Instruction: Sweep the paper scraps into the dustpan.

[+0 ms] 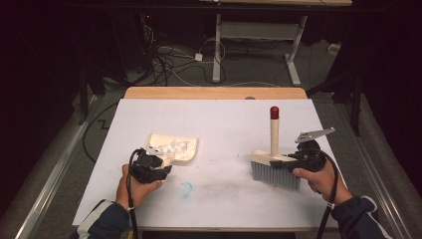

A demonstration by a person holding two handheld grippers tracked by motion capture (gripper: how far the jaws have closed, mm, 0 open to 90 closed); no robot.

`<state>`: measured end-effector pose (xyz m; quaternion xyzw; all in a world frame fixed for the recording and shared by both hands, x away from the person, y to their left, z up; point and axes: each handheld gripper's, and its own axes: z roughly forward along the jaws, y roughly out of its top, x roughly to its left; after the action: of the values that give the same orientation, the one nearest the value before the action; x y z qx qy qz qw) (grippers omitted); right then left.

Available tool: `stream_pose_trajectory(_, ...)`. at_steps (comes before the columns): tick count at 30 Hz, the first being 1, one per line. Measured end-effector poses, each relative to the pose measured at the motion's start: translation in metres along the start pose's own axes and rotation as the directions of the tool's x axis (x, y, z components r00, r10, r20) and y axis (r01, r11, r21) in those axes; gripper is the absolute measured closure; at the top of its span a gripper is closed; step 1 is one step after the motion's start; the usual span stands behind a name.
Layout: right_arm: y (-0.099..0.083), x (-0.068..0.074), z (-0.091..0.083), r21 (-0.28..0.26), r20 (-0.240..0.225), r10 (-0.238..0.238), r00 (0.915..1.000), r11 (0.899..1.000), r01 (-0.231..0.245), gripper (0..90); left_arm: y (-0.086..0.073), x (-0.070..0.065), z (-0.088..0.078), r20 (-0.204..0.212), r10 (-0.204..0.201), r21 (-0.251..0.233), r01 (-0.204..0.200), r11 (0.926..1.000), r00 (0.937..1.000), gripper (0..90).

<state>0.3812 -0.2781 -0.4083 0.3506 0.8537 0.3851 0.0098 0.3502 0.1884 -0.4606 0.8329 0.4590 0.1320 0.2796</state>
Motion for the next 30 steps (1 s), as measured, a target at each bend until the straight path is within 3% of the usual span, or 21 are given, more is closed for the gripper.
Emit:
stream_pose_trajectory(2,0.003,-0.004,0.002,0.019,0.024,-0.013,0.9996,1.0,0.012,66.2,0.0,0.0,0.002,-0.018,0.024,0.007,-0.024,0.9997,0.9995,55.2)
stream_pose_trajectory(4,0.006,-0.009,0.004,0.031,0.022,-0.021,0.9995,0.999,0.02,64.5,0.0,0.001,0.003,-0.02,0.028,0.004,-0.028,0.9996,0.9994,55.0)
stream_pose_trajectory(9,0.013,-0.021,0.011,0.082,0.077,-0.046,0.996,0.996,0.039,57.1,0.0,0.001,0.003,-0.029,0.045,0.009,-0.044,0.999,0.9986,55.0)
stream_pose_trajectory(11,0.016,-0.022,0.016,0.135,0.126,-0.088,0.9882,0.988,0.071,53.3,0.0,0.001,0.003,-0.038,0.056,0.013,-0.055,0.9984,0.9977,54.7)
stream_pose_trajectory(13,0.02,-0.023,0.018,0.138,0.146,-0.107,0.9834,0.987,0.087,49.4,0.0,0.0,0.002,-0.047,0.066,0.016,-0.065,0.9977,0.9967,53.9)
stream_pose_trajectory(16,0.025,-0.027,0.021,0.194,0.217,-0.157,0.9635,0.974,0.115,44.4,-0.002,0.0,0.0,-0.047,0.093,0.006,-0.092,0.9957,0.9946,49.8)
stream_pose_trajectory(17,0.025,-0.03,0.021,0.201,0.228,-0.153,0.9616,0.974,0.108,47.8,-0.004,0.0,-0.003,-0.041,0.11,-0.004,-0.111,0.9938,0.993,48.6)
stream_pose_trajectory(20,0.025,-0.039,0.019,0.166,0.239,-0.114,0.9644,0.983,0.075,47.4,-0.01,-0.002,-0.013,-0.044,0.168,-0.055,-0.17,0.9838,0.9848,43.6)
stream_pose_trajectory(22,0.024,-0.043,0.019,0.135,0.264,-0.082,0.9611,0.99,0.047,48.4,-0.017,-0.003,-0.021,-0.052,0.193,-0.091,-0.197,0.9761,0.9798,39.2)
stream_pose_trajectory(24,0.025,-0.047,0.023,0.116,0.32,-0.026,0.947,0.993,-0.012,49.9,-0.024,-0.003,-0.028,-0.053,0.214,-0.123,-0.219,0.9681,0.9755,35.1)
stream_pose_trajectory(27,0.025,-0.052,0.035,0.063,0.339,0.066,0.9385,0.994,-0.092,49.9,-0.033,-0.003,-0.034,-0.061,0.219,-0.151,-0.226,0.9624,0.9738,28.9)
stream_pose_trajectory(30,0.027,-0.057,0.049,0.049,0.369,0.101,0.9238,0.991,-0.128,51.0,-0.041,-0.004,-0.038,-0.068,0.231,-0.154,-0.239,0.9587,0.9706,26.4)
